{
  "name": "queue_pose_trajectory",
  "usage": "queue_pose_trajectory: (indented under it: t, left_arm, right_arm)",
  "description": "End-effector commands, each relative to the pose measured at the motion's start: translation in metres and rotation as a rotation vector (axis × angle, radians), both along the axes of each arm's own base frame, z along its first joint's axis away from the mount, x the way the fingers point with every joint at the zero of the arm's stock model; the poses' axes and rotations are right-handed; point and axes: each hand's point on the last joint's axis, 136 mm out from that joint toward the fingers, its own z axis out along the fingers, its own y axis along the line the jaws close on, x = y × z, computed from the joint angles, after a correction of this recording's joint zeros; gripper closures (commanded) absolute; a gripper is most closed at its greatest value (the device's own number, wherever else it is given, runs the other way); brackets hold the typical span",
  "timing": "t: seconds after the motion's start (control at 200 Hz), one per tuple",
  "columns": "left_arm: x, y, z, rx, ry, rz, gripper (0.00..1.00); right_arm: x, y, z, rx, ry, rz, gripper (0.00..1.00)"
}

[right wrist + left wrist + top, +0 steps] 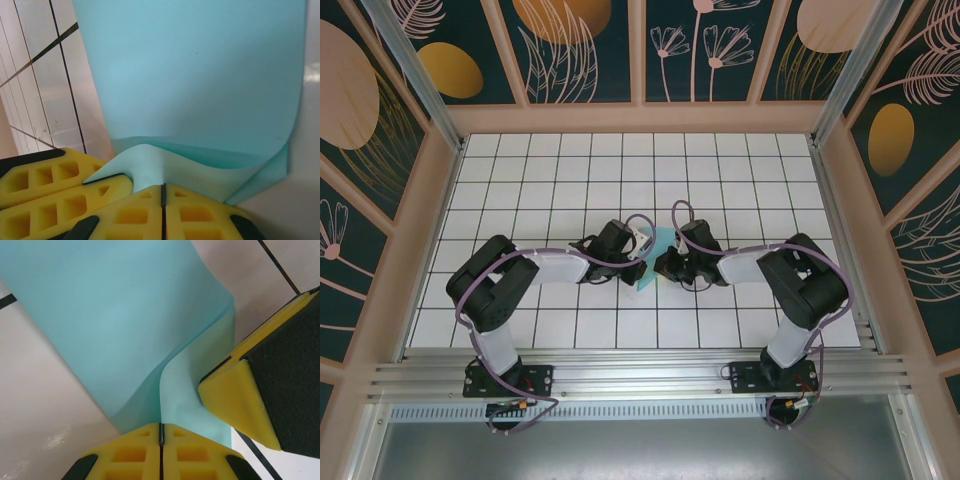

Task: Fold a paper plane with a square sheet of paper (pick it up from the middle)
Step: Third fold the triangle at the center of the table.

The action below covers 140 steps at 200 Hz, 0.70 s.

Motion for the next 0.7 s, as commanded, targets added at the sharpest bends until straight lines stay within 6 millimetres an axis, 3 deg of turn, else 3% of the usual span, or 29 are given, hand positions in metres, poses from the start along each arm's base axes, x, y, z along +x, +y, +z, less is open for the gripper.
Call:
queue_pose_trajectory:
  t: [0.0, 0.13, 0.275, 0.285, 0.315, 0.41, 0.52, 0.696]
  left_arm:
    - [0.005, 0.004, -0.005, 0.037, -0.003, 0.014, 0.9]
    - [0.012, 0.002, 0.014, 0.012, -0.022, 0.051, 0.82]
    - [0.022, 0.004, 0.041, -0.029, -0.041, 0.151, 0.64]
    - [0.023, 0.004, 0.051, -0.048, -0.053, 0.164, 0.63]
    - [0.025, 0.007, 0.058, -0.06, -0.054, 0.201, 0.6]
    - [0.019, 0.003, 0.075, -0.147, -0.008, 0.244, 0.61]
    - [0.001, -0.013, 0.095, -0.315, 0.107, 0.227, 0.71]
    - [-0.029, -0.032, 0.096, -0.492, 0.327, 0.182, 0.79]
  right_arm:
    - [-0.008, -0.01, -0.026, -0.092, 0.049, -0.012, 0.91]
    - [-0.011, -0.018, -0.031, -0.142, 0.073, -0.029, 0.91]
    - [-0.011, -0.018, -0.034, -0.151, 0.086, -0.035, 0.92]
    - [-0.011, -0.019, -0.033, -0.15, 0.086, -0.036, 0.92]
    - [-0.011, -0.019, -0.034, -0.15, 0.088, -0.039, 0.92]
    - [-0.01, -0.018, -0.032, -0.14, 0.09, -0.05, 0.92]
    - [-0.01, -0.018, -0.032, -0.139, 0.093, -0.06, 0.92]
    - [-0.009, -0.018, -0.032, -0.139, 0.093, -0.069, 0.92]
